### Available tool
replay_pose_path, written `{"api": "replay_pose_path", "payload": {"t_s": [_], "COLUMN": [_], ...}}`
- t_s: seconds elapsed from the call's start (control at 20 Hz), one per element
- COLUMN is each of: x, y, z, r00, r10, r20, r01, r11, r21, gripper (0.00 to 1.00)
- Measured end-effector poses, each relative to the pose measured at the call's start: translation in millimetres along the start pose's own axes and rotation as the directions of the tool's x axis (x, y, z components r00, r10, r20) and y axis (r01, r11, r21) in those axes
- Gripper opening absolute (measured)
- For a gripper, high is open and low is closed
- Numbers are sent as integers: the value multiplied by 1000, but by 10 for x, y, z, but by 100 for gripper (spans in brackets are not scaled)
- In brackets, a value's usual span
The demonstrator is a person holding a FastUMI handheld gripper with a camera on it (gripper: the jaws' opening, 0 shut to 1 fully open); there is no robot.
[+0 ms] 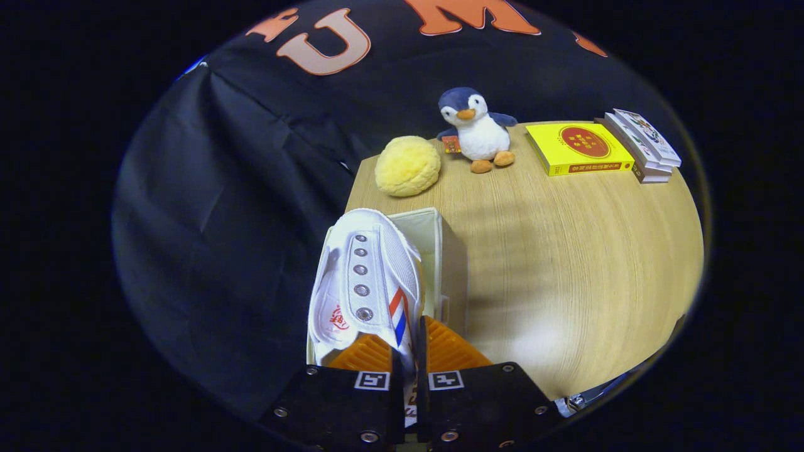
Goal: Open the storage box then place both shoes into the box .Put the left shoe in first, then the right shoe, with the right side of both shoes facing outward in a uniform manner.
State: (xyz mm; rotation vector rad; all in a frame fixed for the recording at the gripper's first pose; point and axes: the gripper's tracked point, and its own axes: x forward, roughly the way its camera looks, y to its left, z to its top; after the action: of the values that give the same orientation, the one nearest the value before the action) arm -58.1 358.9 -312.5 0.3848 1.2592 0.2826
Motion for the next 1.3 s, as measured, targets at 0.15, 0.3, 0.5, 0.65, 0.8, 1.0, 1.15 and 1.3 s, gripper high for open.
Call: {"api": "replay_pose_path", "payload": {"t_s": [0.15, 0.3, 0.5, 0.65, 0.8, 1.0, 1.15, 1.3], "x": [203, 356, 507, 612, 665, 586, 611, 672], "y": [7, -68, -78, -50, -21, -72, -138, -159], "z": [-12, -60, -229, -342, -439, -328, -304, -380], "r00": [998, 992, 983, 974, 964, 950, 937, 925], "r10": [-54, -123, -167, -203, -244, -312, -350, -379], "r20": [-14, -29, -73, -105, -103, -17, -12, -39], "r01": [54, 124, 173, 211, 253, 312, 349, 381], "r11": [998, 990, 981, 975, 963, 940, 931, 919], "r21": [15, 63, 88, 72, 91, 137, 107, 98], "gripper": [8, 8, 8, 8, 8, 8, 8, 8]}}
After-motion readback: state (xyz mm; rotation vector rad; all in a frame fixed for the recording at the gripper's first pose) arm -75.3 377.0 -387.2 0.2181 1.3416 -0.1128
